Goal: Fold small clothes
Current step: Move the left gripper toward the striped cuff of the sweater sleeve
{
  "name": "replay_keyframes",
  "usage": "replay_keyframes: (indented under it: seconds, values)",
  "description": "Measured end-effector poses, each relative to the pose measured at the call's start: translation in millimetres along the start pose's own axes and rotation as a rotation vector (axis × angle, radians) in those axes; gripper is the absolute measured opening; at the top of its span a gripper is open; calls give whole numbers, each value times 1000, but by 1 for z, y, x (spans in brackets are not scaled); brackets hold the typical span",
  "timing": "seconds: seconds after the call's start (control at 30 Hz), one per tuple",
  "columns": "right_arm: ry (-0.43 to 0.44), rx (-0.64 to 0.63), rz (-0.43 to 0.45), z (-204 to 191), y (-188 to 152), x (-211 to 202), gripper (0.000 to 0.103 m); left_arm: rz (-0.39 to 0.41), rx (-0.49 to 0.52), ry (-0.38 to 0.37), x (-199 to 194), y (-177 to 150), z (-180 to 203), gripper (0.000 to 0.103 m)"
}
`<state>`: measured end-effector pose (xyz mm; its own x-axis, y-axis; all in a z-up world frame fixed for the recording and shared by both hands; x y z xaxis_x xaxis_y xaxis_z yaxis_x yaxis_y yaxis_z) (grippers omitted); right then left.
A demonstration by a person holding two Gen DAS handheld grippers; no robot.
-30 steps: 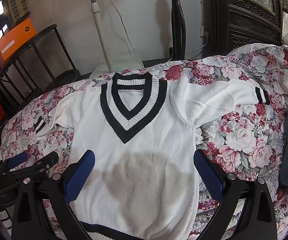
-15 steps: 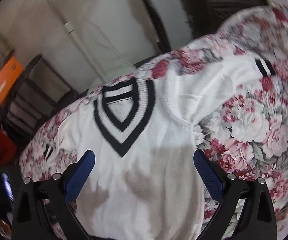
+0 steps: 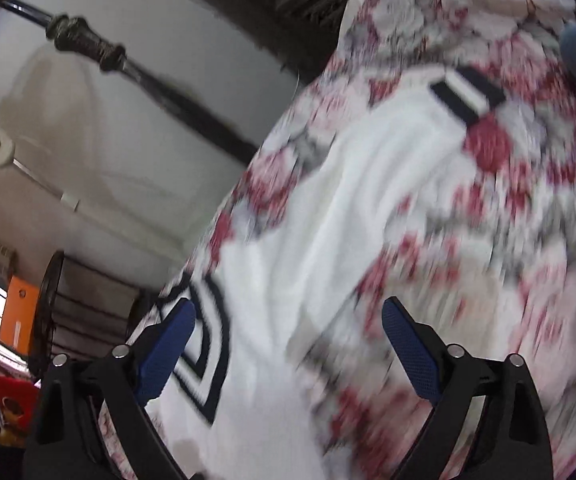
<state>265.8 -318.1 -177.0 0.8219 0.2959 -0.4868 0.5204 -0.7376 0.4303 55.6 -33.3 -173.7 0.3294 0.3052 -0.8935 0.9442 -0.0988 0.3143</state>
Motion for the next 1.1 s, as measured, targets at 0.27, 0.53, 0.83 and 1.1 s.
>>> replay_keyframes:
  seconds: [0.27, 0.53, 0.83, 1.1]
  values:
    - [-51, 68, 32, 56, 29, 11, 83, 97, 2, -47, -4, 60, 32, 98]
    - [-41, 235, 141, 114, 68, 4, 72, 119, 96, -87, -8, 99, 114, 98]
    - [30, 243, 244, 145, 117, 14, 38, 138, 118, -30, 0, 153, 190, 98]
    - [-232, 40, 408, 128, 134, -45, 10, 132, -60, -99, 14, 168, 180, 98]
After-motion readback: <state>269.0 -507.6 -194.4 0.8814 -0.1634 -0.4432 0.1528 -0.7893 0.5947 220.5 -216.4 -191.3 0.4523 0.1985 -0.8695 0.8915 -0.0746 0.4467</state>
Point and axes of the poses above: each gripper's, at about its wrist camera, not at the fingertips, and x roughly the way its jaws point, z to its right, y to its top, the point moved 3 cm from there along x, roughly the way its jaws point, and after that the axes turned 8 degrees about y, right-handed, at the moved point
